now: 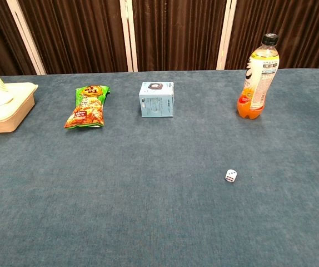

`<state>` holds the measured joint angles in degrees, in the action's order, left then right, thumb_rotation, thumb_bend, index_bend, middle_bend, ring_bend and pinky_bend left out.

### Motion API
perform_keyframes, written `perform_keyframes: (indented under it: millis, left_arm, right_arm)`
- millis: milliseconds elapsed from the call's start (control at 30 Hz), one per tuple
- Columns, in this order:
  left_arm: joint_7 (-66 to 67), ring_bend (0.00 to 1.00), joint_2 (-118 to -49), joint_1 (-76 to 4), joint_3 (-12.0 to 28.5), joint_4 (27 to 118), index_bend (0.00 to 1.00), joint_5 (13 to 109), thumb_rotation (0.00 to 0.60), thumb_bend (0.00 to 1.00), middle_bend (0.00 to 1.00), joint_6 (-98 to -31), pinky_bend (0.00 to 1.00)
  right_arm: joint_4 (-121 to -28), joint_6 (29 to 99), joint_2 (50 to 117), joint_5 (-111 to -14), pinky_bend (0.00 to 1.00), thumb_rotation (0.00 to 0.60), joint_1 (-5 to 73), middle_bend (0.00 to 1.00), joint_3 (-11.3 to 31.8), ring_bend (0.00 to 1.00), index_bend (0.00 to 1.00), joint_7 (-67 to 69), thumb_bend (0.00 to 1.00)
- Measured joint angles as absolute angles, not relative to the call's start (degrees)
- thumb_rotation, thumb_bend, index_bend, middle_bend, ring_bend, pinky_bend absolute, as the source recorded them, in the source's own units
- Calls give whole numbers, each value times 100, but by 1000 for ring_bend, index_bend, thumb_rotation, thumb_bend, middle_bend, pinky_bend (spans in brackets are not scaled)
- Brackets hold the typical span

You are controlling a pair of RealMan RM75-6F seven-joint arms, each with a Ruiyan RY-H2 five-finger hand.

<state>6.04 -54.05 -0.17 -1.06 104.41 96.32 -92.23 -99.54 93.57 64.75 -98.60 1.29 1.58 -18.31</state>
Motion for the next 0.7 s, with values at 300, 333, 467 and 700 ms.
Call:
perform_keyframes:
  millis: [300, 333, 467, 700]
  left_arm:
    - [566, 0, -5392, -12, -99, 10429, 0, 9616, 600, 0, 0, -9230, 0]
    - [572, 0, -5394, -18, -95, 10429, 0, 9604, 600, 0, 0, -9216, 0]
    - [662, 0, -5430, -70, -55, 10429, 0, 9495, 600, 0, 0, -9105, 0]
    - [908, 0, -5536, -199, 55, 10441, 0, 9112, 600, 0, 0, -8806, 0]
  right_arm:
    - [-9887, 9187, 6524, -9854, 0, 600, 167, 8, 121, 0, 5, -1841, 0]
    - [-9870, 9120, 6538, -9841, 0, 600, 192, 54, 118, 3, 5, -1852, 0]
    - [-9790, 8797, 6628, -9775, 120, 600, 383, 452, 176, 323, 5, -1947, 35]
    - [-9629, 7819, 6833, -9699, 851, 600, 1032, 722, 333, 663, 5, -2134, 423]
